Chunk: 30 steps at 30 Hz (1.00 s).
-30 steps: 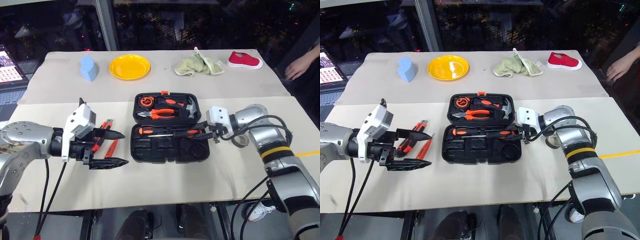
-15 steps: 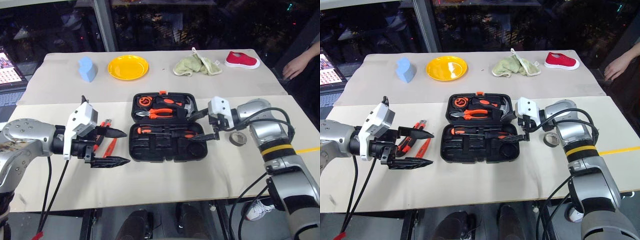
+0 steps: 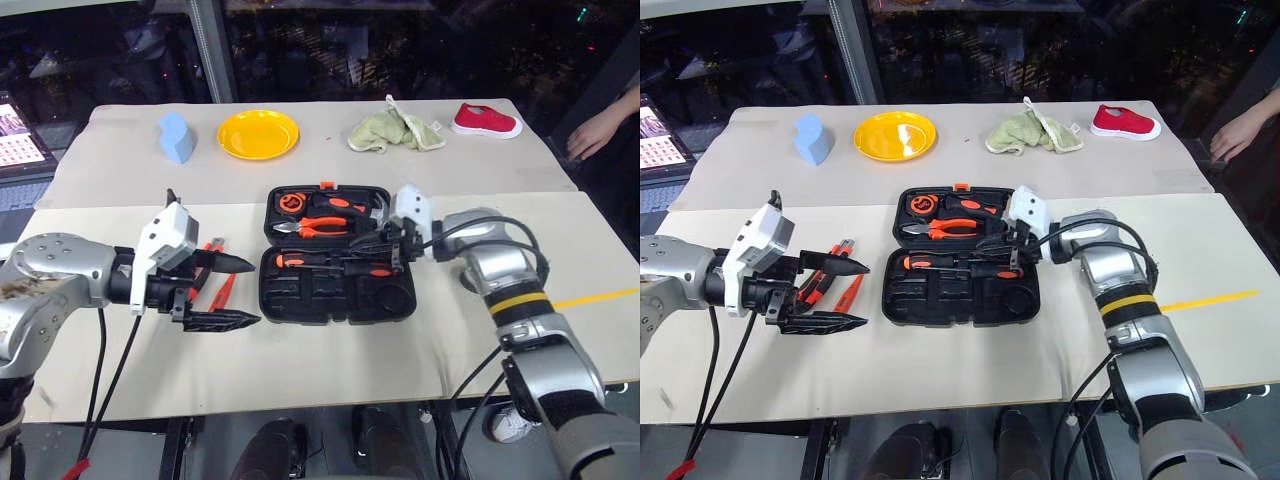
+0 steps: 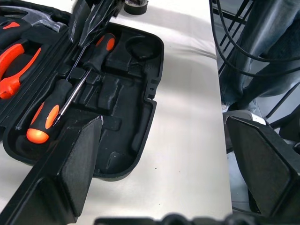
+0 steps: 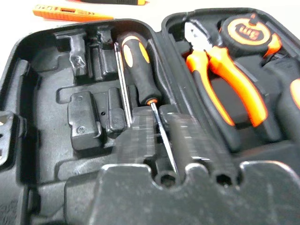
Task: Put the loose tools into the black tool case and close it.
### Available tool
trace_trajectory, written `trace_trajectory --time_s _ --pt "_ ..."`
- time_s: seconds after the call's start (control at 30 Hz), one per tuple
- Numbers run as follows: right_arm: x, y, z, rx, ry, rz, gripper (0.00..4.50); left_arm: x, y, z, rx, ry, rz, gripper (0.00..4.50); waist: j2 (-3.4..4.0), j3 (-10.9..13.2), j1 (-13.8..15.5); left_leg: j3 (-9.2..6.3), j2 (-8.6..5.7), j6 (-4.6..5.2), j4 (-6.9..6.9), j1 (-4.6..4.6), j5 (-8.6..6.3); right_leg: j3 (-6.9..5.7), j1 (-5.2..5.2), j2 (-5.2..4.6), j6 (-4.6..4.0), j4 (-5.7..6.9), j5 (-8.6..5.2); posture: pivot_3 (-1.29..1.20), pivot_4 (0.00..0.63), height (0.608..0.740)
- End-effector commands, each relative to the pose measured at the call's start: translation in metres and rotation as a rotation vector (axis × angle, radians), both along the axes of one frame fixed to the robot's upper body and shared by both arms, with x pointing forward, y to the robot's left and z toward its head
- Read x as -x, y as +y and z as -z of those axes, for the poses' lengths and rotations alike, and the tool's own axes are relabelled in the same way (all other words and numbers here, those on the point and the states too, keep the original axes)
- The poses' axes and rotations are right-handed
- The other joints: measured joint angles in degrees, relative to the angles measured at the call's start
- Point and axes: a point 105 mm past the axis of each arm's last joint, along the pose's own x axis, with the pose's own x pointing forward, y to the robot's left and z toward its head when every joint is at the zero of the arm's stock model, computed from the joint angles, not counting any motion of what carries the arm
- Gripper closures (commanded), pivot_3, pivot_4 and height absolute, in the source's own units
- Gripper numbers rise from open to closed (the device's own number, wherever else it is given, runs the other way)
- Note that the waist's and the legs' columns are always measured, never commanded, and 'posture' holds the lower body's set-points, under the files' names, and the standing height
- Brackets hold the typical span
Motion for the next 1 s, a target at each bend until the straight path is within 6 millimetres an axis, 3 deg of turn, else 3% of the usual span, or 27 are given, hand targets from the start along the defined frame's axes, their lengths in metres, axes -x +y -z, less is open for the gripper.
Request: trace_trajectory --time_s 0.03,0.27,0.47,1.0 --pt "0.002 0.006 -0.001 0.001 -0.025 -0.02 4.47 0.0 -0.002 -0.007 0.003 -0.031 0.013 0.0 0.0 0.0 -0.04 0.0 0.0 0.0 0.0 0.0 0.0 0.01 0.0 0.0 0.0 0.0 0.0 0.0 0.15 0.74" --pt "0.003 0.014 0.015 0.027 0.002 -0.011 4.47 -0.001 -0.002 -0.008 0.001 -0.031 0.004 0.0 0.01 -0.01 -0.32 0.02 0.01 -0.02 -0.01 0.13 0.01 0.05 0.05 0.05 -0.01 0.05 0.0 0.0 0.15 0.74" --pt "0.012 0.012 0.041 0.168 -0.013 -0.072 4.47 -0.001 -0.002 -0.008 0.0 -0.035 0.001 0.0 0.01 -0.06 -0.47 0.05 0.01 -0.04 -0.06 0.38 0.02 0.09 0.2 0.08 -0.03 0.08 0.01 0.0 0.15 0.74" --pt "0.017 0.019 0.057 0.288 -0.065 -0.135 4.47 -0.011 -0.009 -0.005 0.01 -0.041 0.024 0.0 -0.1 -0.29 -0.6 0.06 0.03 -0.27 -0.14 0.77 -0.08 0.11 0.58 0.11 -0.04 0.07 0.0 0.0 0.15 0.74"
